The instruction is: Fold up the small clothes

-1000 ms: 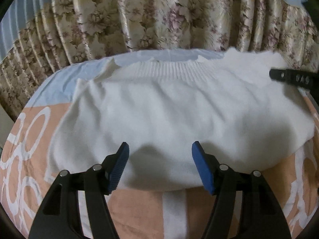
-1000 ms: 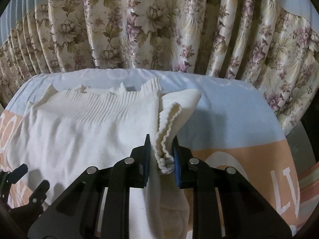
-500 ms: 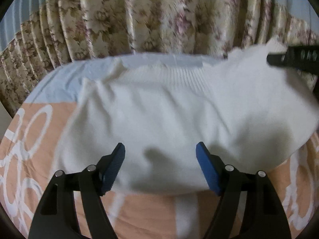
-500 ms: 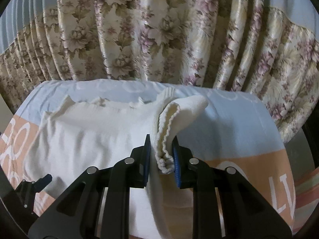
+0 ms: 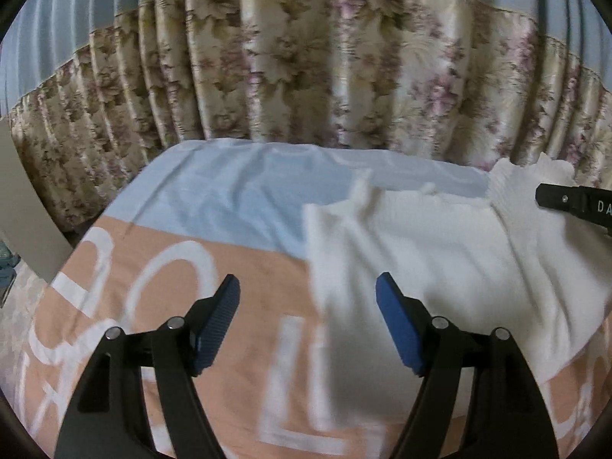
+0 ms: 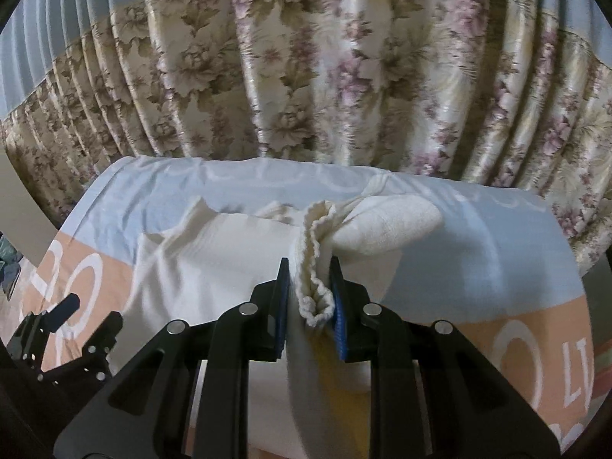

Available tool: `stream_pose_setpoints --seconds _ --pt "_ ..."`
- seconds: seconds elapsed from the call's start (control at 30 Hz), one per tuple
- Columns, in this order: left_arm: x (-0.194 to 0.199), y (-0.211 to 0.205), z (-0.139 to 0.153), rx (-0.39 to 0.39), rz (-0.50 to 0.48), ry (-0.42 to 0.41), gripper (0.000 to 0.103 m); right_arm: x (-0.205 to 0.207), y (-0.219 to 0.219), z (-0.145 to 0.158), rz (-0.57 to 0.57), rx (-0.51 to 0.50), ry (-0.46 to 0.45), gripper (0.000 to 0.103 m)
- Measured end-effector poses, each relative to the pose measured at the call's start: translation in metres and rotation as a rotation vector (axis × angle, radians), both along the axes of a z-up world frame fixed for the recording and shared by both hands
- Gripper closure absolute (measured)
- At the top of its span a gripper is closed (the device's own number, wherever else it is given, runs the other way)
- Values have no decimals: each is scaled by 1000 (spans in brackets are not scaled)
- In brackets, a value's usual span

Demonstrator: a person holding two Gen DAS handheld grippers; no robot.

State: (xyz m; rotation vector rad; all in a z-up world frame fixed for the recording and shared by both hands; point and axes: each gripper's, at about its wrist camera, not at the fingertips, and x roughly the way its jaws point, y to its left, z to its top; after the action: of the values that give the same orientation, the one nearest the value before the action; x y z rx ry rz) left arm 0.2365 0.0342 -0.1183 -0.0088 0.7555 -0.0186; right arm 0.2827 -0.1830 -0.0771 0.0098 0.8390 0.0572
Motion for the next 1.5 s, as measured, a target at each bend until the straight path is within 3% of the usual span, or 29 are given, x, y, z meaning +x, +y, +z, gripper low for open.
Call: stream_pose_setpoints --seconds 0.4,0.57,0.8,1.0,1.03,1.07,1.23,1.5 --pt "42 113 -30 65 149 76 28 35 113 -49 59 -40 82 83" --pt "58 132 -43 96 142 96 28 37 153 -65 76 -103 84 83" --pt "56 142 -55 64 152 126 28 36 186 -70 130 -122 78 85" --pt "46 129 -46 22 139 115 28 22 169 -43 172 -14 26 83" --pt "44 125 -42 20 131 109 28 17 161 -33 185 0 3 78" --pt "42 120 -38 20 119 103 28 14 157 -28 187 7 -7 66" --pt "24 84 -13 -16 50 70 28 -8 100 8 118 7 -100 44" --pt "-11 17 24 -101 -109 14 24 -41 -1 -6 -23 18 -78 40"
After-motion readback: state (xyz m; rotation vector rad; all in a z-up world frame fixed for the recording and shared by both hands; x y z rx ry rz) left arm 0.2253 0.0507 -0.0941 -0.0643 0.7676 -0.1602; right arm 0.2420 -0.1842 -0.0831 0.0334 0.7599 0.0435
